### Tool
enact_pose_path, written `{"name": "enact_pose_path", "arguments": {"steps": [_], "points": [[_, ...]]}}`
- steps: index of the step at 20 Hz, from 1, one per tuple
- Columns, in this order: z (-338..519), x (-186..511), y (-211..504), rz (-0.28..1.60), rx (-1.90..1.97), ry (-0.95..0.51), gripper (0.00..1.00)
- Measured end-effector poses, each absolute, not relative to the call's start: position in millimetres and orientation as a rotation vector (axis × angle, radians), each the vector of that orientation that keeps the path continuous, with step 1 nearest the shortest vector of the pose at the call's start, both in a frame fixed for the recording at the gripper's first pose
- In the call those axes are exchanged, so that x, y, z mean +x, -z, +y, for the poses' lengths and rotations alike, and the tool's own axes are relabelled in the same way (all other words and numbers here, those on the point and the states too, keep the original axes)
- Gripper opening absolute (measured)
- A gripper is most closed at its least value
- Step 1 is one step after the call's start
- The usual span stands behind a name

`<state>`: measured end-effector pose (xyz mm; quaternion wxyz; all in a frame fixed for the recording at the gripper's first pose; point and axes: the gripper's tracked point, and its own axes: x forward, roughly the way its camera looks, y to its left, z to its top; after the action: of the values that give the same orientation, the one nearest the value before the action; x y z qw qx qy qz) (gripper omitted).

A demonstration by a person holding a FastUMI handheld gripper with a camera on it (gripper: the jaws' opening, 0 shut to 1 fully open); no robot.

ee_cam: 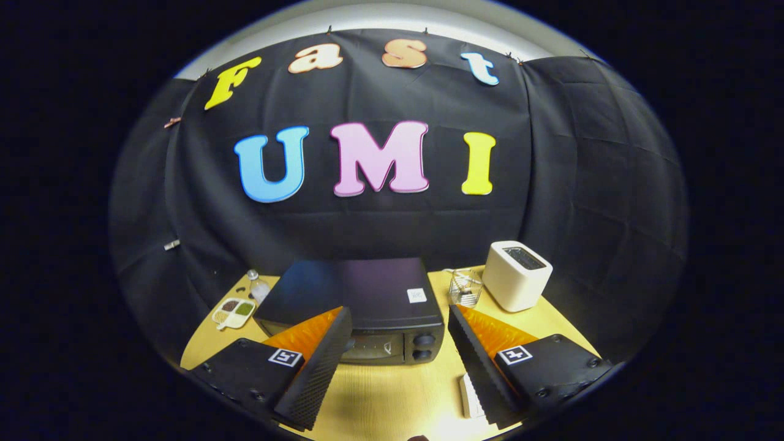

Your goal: Open the toaster oven, put the food inside, and close the toaster oven door.

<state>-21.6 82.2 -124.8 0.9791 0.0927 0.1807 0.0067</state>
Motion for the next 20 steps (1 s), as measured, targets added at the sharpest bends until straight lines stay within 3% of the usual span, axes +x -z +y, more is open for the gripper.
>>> {"name": "enact_pose_path", "arguments": {"steps": [8,20], "points": [[8.4,-25.8,43.0,0.178,0.164,0.036,0.99],[-20.9,-29.7,27.6,0.128,0.138,0.059,0.99]]}}
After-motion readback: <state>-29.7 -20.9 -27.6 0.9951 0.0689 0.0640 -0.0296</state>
